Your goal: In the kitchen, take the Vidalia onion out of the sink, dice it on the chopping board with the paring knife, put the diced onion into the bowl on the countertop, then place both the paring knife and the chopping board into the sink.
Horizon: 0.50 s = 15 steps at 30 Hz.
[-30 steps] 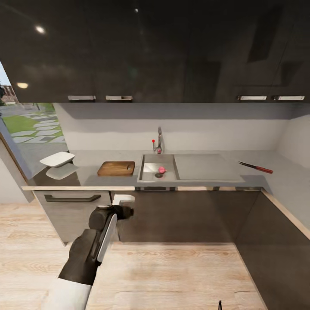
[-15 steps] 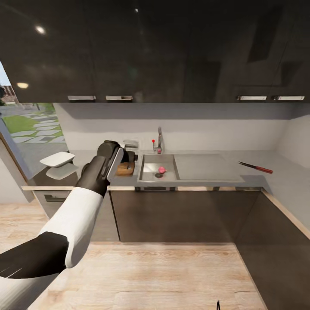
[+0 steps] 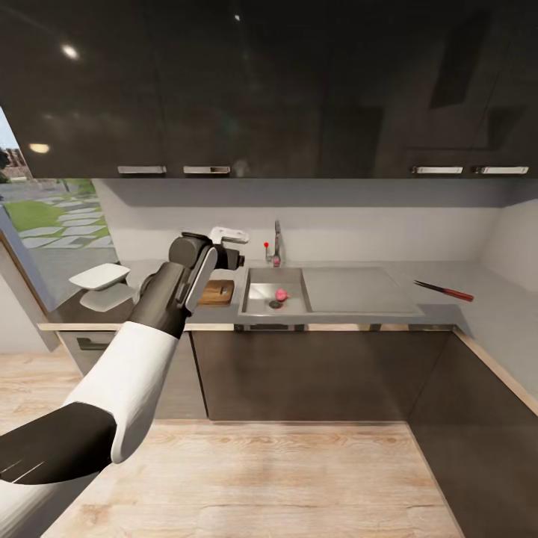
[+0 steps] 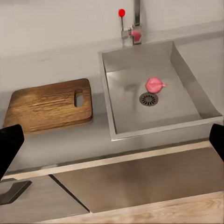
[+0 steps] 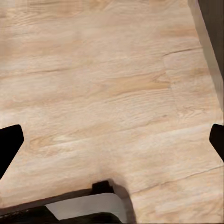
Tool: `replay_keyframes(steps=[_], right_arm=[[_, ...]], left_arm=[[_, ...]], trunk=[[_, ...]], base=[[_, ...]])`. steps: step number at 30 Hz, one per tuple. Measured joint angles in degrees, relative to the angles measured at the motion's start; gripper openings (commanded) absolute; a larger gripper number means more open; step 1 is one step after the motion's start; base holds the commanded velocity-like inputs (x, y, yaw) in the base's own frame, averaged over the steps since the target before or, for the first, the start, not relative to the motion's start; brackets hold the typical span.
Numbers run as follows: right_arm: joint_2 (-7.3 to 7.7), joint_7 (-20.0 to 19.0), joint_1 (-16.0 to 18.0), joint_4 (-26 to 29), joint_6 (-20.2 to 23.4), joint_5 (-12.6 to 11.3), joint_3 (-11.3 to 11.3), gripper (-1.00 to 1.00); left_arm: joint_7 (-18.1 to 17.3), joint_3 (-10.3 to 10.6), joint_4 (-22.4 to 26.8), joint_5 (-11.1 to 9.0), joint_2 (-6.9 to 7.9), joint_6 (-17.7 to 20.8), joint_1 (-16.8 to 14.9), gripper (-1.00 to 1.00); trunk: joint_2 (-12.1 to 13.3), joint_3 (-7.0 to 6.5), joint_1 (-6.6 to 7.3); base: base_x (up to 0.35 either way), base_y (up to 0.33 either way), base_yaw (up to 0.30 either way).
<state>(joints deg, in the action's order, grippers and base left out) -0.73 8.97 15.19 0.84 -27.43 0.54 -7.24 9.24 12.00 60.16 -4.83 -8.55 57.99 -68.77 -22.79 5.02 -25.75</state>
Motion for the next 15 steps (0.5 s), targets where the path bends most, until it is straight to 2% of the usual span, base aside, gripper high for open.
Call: replay_keyframes(steps=[3, 6, 10, 15], right_arm=[[0.09, -4.6, -1.0, 0.0, 7.4, 0.0, 0.0, 1.00], [0.56, -6.3, -2.2, 0.0, 9.7, -0.1, -0.1, 1.00], [1.43, -7.1, -4.0, 0.0, 10.9, -0.1, -0.1, 1.00], [1.74, -7.3, -5.6, 0.0, 11.2, -0.1, -0.2, 1.00]], left_arm=[[0.0, 0.1, -0.7, 0.0, 0.06, 0.0, 0.0, 1.00], [0.0, 0.1, -1.0, 0.0, 0.08, 0.0, 0.0, 1.00], [0.0, 0.1, -1.1, 0.0, 0.10, -0.1, 0.0, 1.00], [0.0, 0.1, -1.7, 0.0, 0.08, -0.1, 0.0, 1.00]], trunk=[[0.0, 0.00, 0.00], [0.0, 0.00, 0.00], [0.0, 0.00, 0.00], [0.0, 0.00, 0.01]], base=[[0.000, 0.000, 0.000], [0.000, 0.000, 0.000], [0.000, 0.000, 0.000], [0.028, -0.031, 0.000]])
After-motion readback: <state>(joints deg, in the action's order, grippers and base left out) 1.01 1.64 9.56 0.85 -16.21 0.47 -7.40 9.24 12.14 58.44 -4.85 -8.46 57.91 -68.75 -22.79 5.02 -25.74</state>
